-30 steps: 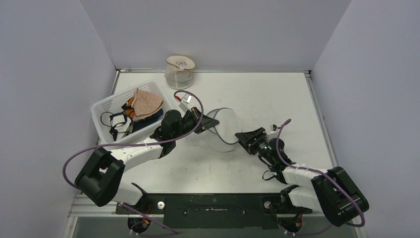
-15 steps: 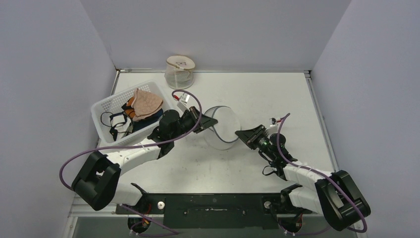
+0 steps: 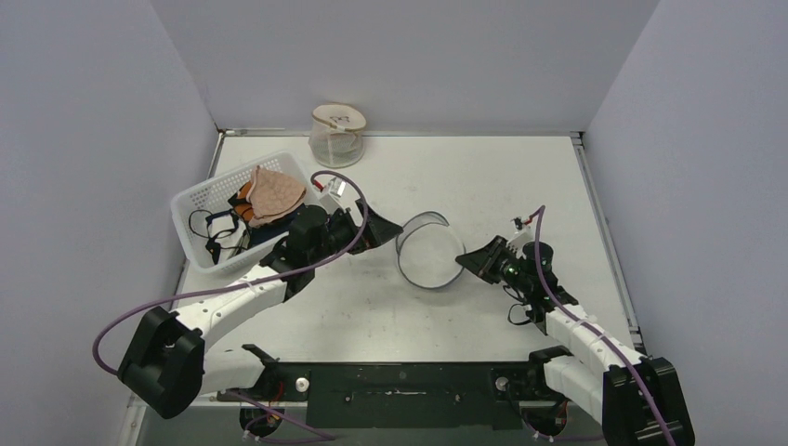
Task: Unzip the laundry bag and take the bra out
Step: Close the laundry bag at the center of the board.
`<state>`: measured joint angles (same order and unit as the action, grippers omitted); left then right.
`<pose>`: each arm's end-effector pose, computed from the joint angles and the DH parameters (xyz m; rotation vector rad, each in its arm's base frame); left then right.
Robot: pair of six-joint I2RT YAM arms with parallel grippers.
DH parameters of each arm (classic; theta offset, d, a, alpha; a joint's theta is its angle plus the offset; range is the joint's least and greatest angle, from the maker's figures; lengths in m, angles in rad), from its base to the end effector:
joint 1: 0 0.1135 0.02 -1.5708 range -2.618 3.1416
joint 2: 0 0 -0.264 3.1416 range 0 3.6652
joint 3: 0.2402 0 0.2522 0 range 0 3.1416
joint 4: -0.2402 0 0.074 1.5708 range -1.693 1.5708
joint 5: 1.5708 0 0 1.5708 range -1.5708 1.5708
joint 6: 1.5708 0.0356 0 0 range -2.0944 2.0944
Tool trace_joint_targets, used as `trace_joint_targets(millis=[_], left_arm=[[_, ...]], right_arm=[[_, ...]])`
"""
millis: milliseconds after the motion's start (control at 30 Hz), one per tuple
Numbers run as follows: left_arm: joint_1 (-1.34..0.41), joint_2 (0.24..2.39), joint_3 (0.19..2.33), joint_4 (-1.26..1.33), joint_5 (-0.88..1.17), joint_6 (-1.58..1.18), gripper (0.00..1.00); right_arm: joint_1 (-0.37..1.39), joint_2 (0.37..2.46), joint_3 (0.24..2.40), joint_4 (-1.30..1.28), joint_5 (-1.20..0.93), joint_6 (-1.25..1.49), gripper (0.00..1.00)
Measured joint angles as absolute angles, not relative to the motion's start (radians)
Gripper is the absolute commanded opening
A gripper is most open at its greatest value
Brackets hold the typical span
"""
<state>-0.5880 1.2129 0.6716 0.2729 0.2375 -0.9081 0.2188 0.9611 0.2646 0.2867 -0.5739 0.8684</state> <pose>0.2226 -0.1585 0.2572 -0.1405 2.0229 -1.2235 0.1818 0.0602 0.1774 0.2850 2.1198 1.2427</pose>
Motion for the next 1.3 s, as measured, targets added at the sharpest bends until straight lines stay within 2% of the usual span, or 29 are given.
trace_joint_targets(millis=[100,300,467,700,767,933,1033,1233,1300], left_arm=[[-0.575,1.214,0.672,0.252,0.208,-0.862,0.93],[-0.575,1.312,0.757,0.198,0.196,-0.745,0.79],[-0.610,1.398,0.898,0.092,0.194,-0.611,0.76],[-0.702,1.416,0.938,-0.057,0.148,-0.483,0.76],[-0.730,1.435,0.959,-0.109,0.111,-0.448,0.67],[-0.767,1.493,0.994,-0.189,0.026,-0.390,0.32],[-0.765,1.522,0.996,-0.207,-0.006,-0.380,0.17],[-0.764,1.525,0.991,-0.207,-0.030,-0.387,0.01],[-0.759,1.504,0.965,-0.190,-0.022,-0.398,0.00]], right_arm=[[0.208,0.943,0.265,0.230,-0.602,0.813,0.05],[0.208,0.924,0.265,0.182,-0.643,0.763,0.05],[0.207,0.908,0.265,0.170,-0.662,0.751,0.05],[0.203,0.889,0.265,0.156,-0.675,0.744,0.05],[0.203,0.888,0.265,0.154,-0.680,0.744,0.05],[0.203,0.879,0.265,0.153,-0.695,0.744,0.05],[0.203,0.868,0.265,0.151,-0.711,0.743,0.05],[0.203,0.837,0.265,0.165,-0.757,0.752,0.05],[0.203,0.835,0.263,0.199,-0.780,0.777,0.05]])
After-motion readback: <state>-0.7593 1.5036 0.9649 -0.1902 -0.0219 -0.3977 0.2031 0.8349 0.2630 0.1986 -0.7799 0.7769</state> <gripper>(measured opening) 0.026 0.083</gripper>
